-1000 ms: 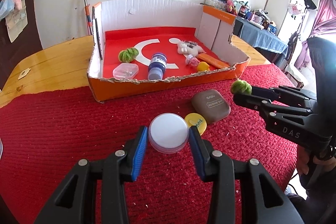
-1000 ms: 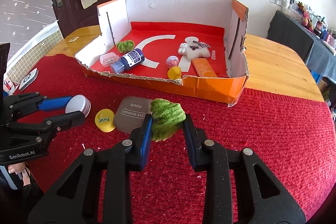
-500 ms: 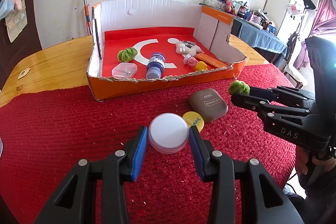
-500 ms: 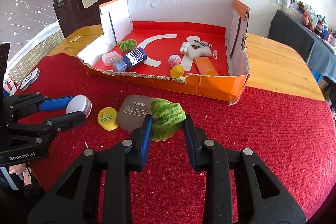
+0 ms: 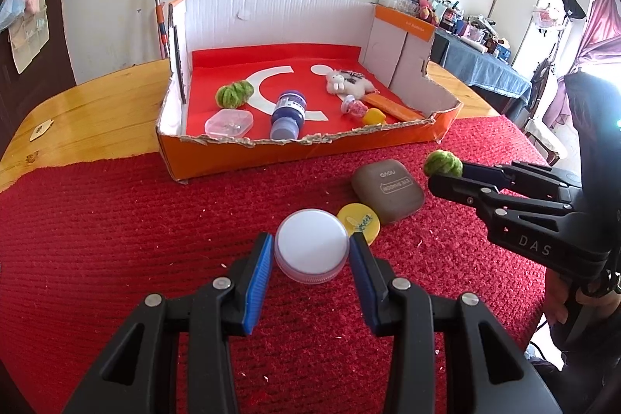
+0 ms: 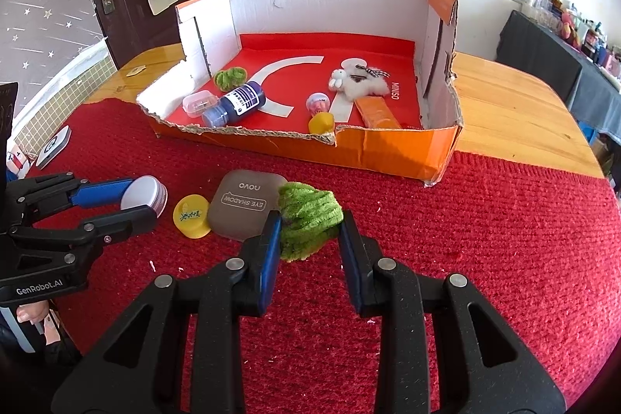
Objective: Organize objects
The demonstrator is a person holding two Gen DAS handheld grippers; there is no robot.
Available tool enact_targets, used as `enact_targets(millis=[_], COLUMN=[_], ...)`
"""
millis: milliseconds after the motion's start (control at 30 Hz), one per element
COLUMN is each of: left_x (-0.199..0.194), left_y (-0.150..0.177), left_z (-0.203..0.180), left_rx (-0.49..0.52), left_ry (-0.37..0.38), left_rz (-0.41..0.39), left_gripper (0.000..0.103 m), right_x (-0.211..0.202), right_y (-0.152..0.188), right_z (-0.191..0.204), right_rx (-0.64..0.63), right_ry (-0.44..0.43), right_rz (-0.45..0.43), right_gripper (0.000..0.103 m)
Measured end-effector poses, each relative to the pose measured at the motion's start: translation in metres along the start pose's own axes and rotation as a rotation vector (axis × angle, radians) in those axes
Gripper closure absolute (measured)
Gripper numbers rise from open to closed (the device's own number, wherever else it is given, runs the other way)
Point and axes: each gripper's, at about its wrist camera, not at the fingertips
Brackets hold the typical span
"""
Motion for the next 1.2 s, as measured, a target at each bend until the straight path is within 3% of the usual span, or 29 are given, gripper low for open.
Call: enact_targets(millis=[300, 500, 733, 967, 1200], left_x=[-0.017, -0.020, -0.034, -0.009, 0.047], left_y=[-0.019, -0.049, -0.088, -0.128, -0.168], left_z=[0.007, 0.011, 0.012, 0.015, 0.019], left_rx=[-0.028, -0.048, -0.016, -0.009, 0.039], left_ry=[0.013, 0.050, 0.029, 0.070, 0.017], left_rz=[-0.038, -0.024, -0.085, -0.037, 0.045], left_gripper=[0.061, 0.061, 0.061, 0.061, 0.061], right_x=[-0.024, -0.028, -0.018, 0.018, 0.066], right_y=[-0.018, -0.055, -0.098, -0.134, -0.156], right_z=[0.007, 0.006, 0.000, -0.004, -0.016], right_rx=[-0.028, -0.048, -0.043, -0.048, -0.061], right_ry=[-0.031, -0.053, -0.072, -0.105, -0.077], right_rz=[-0.056, -0.081, -0.101, -0.029, 0.100], right_gripper=[0.075, 0.075, 0.075, 0.075, 0.075])
Point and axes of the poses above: each gripper's, at about its wrist camera, not at the fingertips, and x roughly the way its jaws point, z to its left, y to its underside, and after that the axes turned 6 degrees about -y, right-handed
